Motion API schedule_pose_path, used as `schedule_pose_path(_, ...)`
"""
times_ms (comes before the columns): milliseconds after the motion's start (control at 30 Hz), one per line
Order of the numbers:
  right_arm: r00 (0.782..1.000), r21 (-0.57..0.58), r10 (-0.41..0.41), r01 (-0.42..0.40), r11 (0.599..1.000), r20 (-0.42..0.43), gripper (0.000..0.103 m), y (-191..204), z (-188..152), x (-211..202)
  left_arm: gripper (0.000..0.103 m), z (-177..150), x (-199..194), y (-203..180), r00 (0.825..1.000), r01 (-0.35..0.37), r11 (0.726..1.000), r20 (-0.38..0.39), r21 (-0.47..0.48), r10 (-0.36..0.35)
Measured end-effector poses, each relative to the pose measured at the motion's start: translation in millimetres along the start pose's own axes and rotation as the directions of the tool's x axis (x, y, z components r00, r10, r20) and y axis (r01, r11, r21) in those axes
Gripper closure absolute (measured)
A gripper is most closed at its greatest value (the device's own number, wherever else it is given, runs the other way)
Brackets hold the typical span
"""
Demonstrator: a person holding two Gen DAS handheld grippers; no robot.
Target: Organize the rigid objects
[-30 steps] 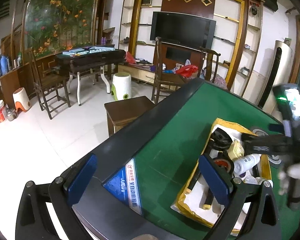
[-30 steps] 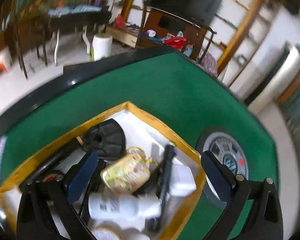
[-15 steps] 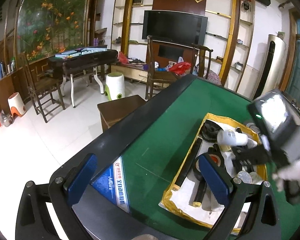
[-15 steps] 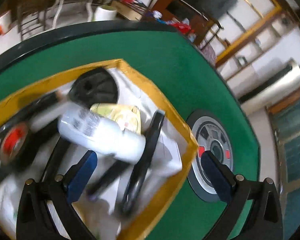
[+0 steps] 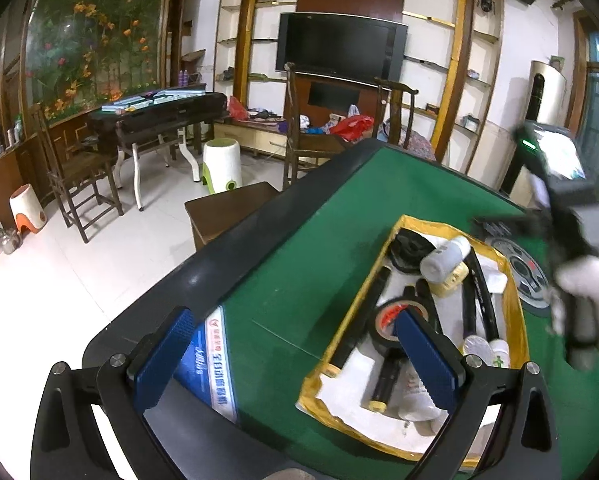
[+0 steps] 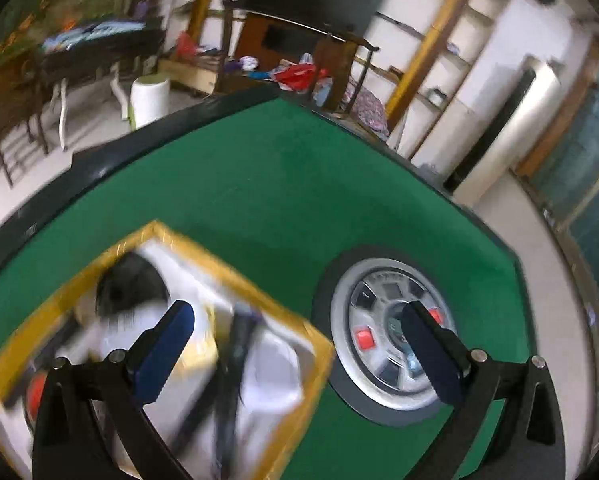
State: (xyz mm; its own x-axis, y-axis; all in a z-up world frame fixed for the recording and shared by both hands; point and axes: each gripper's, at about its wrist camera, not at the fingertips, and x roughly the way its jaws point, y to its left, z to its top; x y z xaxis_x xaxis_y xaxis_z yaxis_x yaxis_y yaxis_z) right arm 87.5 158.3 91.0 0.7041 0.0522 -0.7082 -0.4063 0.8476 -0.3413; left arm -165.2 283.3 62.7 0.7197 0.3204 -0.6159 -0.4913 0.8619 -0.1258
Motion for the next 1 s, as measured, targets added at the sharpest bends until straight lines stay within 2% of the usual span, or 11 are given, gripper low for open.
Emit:
schedule_pose_path(67, 0.998, 0.024, 0.038, -0.037, 0.999, -0.04, 0.0, 9.6, 11.0, 19.6, 0.001, -0.4, -1.8, -1.8, 1.0, -0.003, 1.0, -0.002, 0.012, 0.003)
schedule_pose_path(167, 0.986, -0.011, 0.096, -0.098, 0.995, -0.139, 0.0, 26.9, 8.8, 39.7, 0.001, 2.8, -3.8, 4.0, 1.0, -0.008, 1.0, 0.002, 0.009, 0.008)
schedule_pose_path(233, 0.982, -0.055, 0.116, -0.126, 0.991, -0.151, 0.0, 32.8, -1.8, 32.3, 0.001, 5.2, -2.6, 7.0, 1.0, -0.017, 1.0, 0.007, 0.003, 0.017)
schedule_pose_path(333, 0.977, -0.15, 0.099, -0.129, 0.98, -0.191, 0.0, 37.2, -26.9, 19.0, 0.001, 6.3, 2.7, 5.6, 1.0, -0.007, 1.0, 0.001, -0.007, 0.007)
schedule_pose_path(433, 0.982, -0.177, 0.098, -0.127, 0.976, -0.165, 0.0, 31.6, -42.0, 2.1, 0.001, 4.9, 7.7, -0.9, 1.0, 0.003, 1.0, -0.016, 0.006, -0.003)
schedule_pose_path(567, 0.988, -0.1, 0.126, -0.134, 0.986, -0.088, 0.0, 5.7, -49.1, -21.7, 0.001, 2.3, 4.8, -6.3, 1.0, 0.009, 1.0, -0.017, 0.015, -0.008)
schedule_pose_path(667, 0.98, -0.125, 0.18, -0.19, 0.974, -0.088, 0.0, 1.8, -52.8, -35.9, 0.001, 3.3, 0.4, -4.9, 1.0, -0.001, 1.0, 0.0, 0.009, 0.001)
schedule_pose_path(800, 0.964, -0.221, 0.235, -0.258, 0.941, -0.122, 0.0, 22.2, -64.7, -41.3, 0.001, 2.6, -1.2, -7.0, 1.0, -0.001, 1.0, -0.001, 0.012, 0.001)
schedule_pose_path(900, 0.979, -0.277, 0.153, -0.186, 0.943, -0.136, 0.0, 38.0, -69.3, -27.9, 0.001, 2.0, -5.2, -12.9, 1.0, 0.007, 0.999, -0.001, 0.033, -0.007)
schedule_pose_path(1000, 0.985, -0.254, 0.149, -0.166, 0.953, -0.085, 0.0, 35.7, -72.2, -36.0, 0.001, 2.8, -11.8, -18.3, 1.0, -0.002, 0.998, 0.023, 0.056, 0.001)
